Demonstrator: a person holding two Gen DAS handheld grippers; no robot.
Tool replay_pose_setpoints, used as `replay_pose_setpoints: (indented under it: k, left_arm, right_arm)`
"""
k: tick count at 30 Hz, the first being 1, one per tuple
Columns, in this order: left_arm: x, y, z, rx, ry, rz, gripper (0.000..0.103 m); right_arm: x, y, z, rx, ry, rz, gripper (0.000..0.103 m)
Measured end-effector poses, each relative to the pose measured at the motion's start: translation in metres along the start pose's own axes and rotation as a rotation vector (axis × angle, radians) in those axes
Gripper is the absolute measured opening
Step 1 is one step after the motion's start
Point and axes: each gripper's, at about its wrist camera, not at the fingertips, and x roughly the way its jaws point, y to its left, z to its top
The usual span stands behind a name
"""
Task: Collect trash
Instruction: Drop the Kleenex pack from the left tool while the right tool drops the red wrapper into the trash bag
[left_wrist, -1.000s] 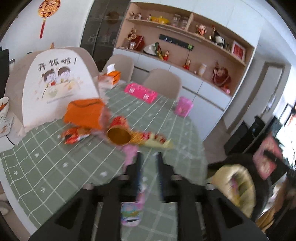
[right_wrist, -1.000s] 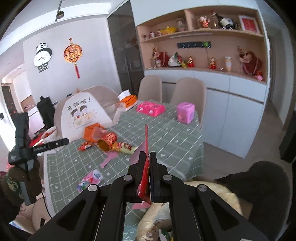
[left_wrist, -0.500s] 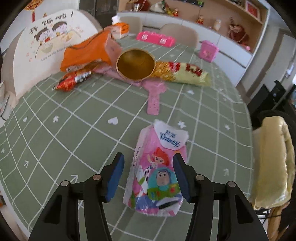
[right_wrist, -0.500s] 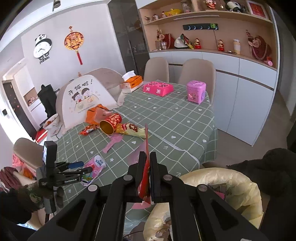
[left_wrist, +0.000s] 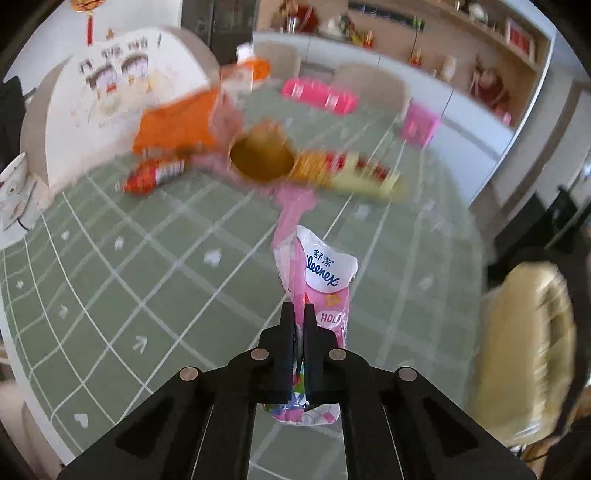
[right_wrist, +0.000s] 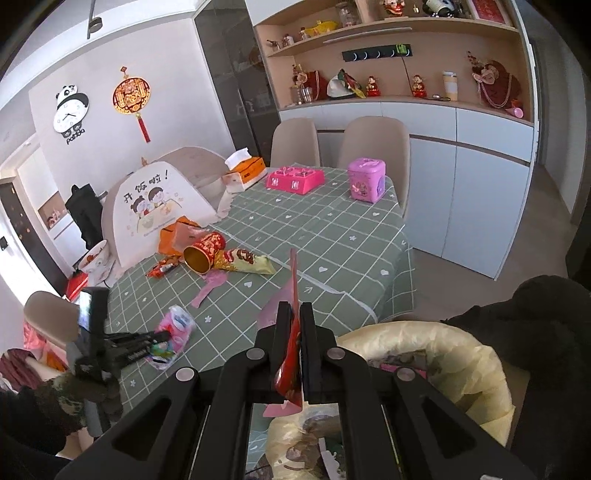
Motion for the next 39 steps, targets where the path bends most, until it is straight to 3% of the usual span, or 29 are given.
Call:
replay_pose_setpoints:
  k: [8,12,18,26,29,37,39]
  left_arm:
    - [-0.093,-0.083,0.048,0.095,-0.220,-0.156,0.004]
    - [-0.125,-0.124,0.055,0.148,-0.276,-0.233,0.004]
    - [-0.142,-0.172,0.053,0.186,-0.288,-0.343,0.004]
    - [-0.117,-0.227,0.028,0.213,-0.160,-0.455,0.004]
    - [-0.092,-0.243,0.013,0.210,-0.076,-0.493,0.004]
    - [-0.017,-0.263,-0.026,0.191,0.126,-0.482,0.004]
    - [0.002,-0.266,-0.036,0.198,0.185,-0.491,0.008]
  right_arm:
    - [-0.039,-0.008,0.020,-0.025,-0.098,-0.010,0.004]
    - [-0.063,-0.011,0.028,-0.064,-0.144,-0.035,0.005]
    - [-0.098,-0.020,0.030,-0.110,-0.196,-0.082,0.004]
    - [-0.129,-0.044,0.017,-0.113,-0.207,-0.141,0.005]
    - [-0.134,-0.056,0.007,-0.100,-0.199,-0.156,0.005]
    - [-0.125,-0.089,-0.016,-0.014,-0.149,-0.144,0.005]
    - [-0.117,-0.094,-0.021,-0.004,-0.131,-0.136,0.005]
